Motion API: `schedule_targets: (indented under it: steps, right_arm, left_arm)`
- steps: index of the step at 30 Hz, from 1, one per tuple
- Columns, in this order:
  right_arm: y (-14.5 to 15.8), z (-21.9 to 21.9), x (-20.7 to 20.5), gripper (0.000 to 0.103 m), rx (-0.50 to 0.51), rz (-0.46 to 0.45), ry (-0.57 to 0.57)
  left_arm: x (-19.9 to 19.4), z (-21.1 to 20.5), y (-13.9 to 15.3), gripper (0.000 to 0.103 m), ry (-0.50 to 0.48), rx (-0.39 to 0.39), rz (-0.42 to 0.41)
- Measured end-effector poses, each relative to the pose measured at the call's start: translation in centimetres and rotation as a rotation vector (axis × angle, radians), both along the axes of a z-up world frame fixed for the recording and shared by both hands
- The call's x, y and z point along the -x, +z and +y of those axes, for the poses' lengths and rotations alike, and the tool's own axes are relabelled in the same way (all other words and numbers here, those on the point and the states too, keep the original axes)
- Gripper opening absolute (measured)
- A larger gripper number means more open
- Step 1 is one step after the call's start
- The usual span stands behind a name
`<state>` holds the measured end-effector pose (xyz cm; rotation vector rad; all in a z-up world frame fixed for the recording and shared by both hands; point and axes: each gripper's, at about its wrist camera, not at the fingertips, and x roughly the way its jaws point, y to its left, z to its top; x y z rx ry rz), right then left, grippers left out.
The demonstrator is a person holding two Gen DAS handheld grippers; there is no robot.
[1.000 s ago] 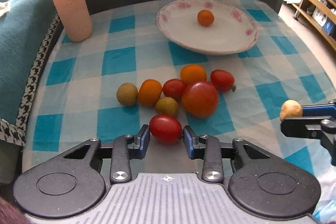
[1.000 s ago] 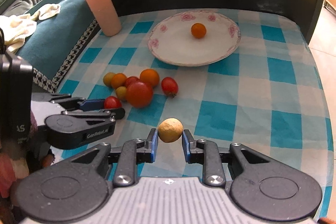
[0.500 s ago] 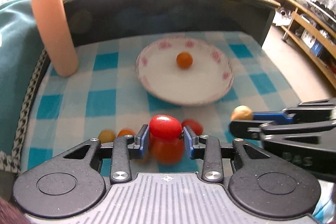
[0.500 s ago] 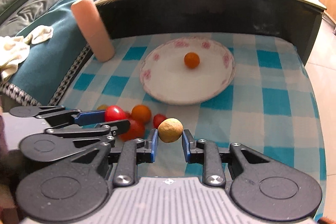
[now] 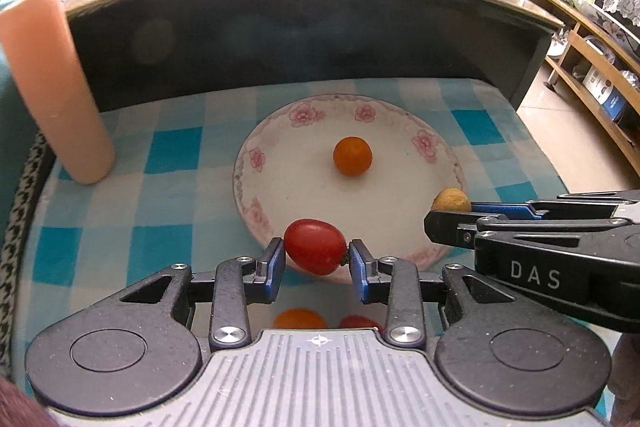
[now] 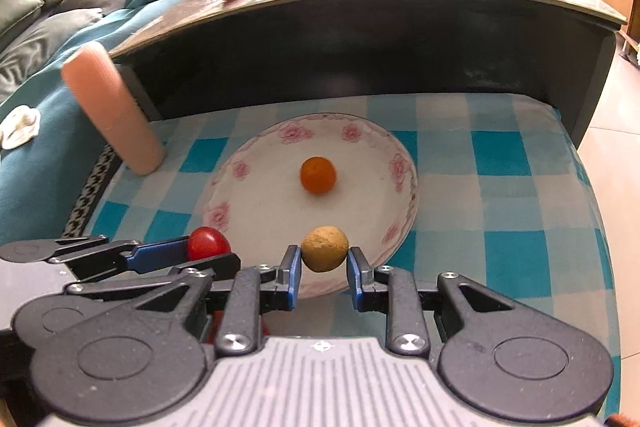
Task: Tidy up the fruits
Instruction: 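Lower both fruits onto the white plate and open both tools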
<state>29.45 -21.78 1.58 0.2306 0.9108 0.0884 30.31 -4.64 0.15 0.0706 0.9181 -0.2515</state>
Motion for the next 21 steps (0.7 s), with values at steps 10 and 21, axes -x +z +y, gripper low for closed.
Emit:
schedule_targets:
  steps: [10,21]
  right_arm:
    - [-1.6,-0.8,-1.9,0.04,-0.006,0.017,-0.007]
    - [-2.0,-1.0,-2.2,0.04,-0.021,0.027,-0.022]
  left_arm:
    - [-1.5,-0.4,-1.2,0.042,0.006,-0.032,0.001]
    - [-1.6,-0.7,-1.0,0.044,0.021,-0.05,0.004]
